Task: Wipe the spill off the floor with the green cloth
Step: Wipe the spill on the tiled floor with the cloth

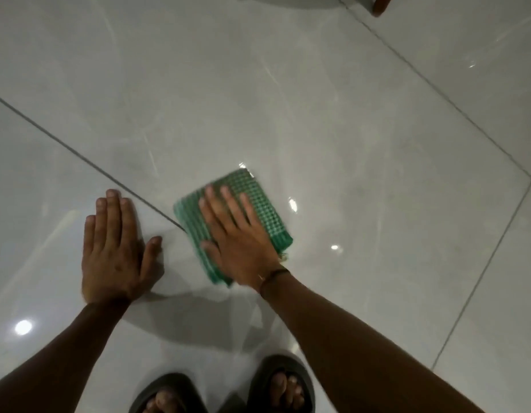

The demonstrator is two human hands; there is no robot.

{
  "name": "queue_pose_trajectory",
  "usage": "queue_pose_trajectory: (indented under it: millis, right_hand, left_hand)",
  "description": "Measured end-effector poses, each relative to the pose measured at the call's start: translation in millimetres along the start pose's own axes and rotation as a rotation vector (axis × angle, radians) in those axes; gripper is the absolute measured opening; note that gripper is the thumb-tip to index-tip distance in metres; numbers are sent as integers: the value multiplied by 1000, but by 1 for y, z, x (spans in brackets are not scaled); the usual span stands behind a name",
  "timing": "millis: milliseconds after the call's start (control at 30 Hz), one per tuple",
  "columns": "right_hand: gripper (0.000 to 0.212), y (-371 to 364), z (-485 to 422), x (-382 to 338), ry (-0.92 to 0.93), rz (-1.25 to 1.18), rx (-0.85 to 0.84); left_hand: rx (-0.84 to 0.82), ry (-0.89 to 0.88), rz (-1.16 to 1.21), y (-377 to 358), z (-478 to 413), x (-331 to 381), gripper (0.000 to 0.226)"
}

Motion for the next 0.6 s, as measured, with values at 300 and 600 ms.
queue_pose_trajectory:
  millis: [300, 600]
  right_hand:
    - [76, 22, 52, 114, -335, 109, -35]
    - [82, 11, -18, 29, -215, 44, 9]
  left_hand:
    - [38, -46, -13, 0, 1, 4, 88]
    - [-10, -25, 6, 4, -1, 7, 87]
Point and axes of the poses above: each hand's wrist, its own z-axis away from the middle knuckle, its own y-axis out of the back of the hand, x = y × z, the point moved 7 cm from there along -z, towards the middle knuckle, and after that the axes turned 2 degrees about x, right-handed, at the moved point
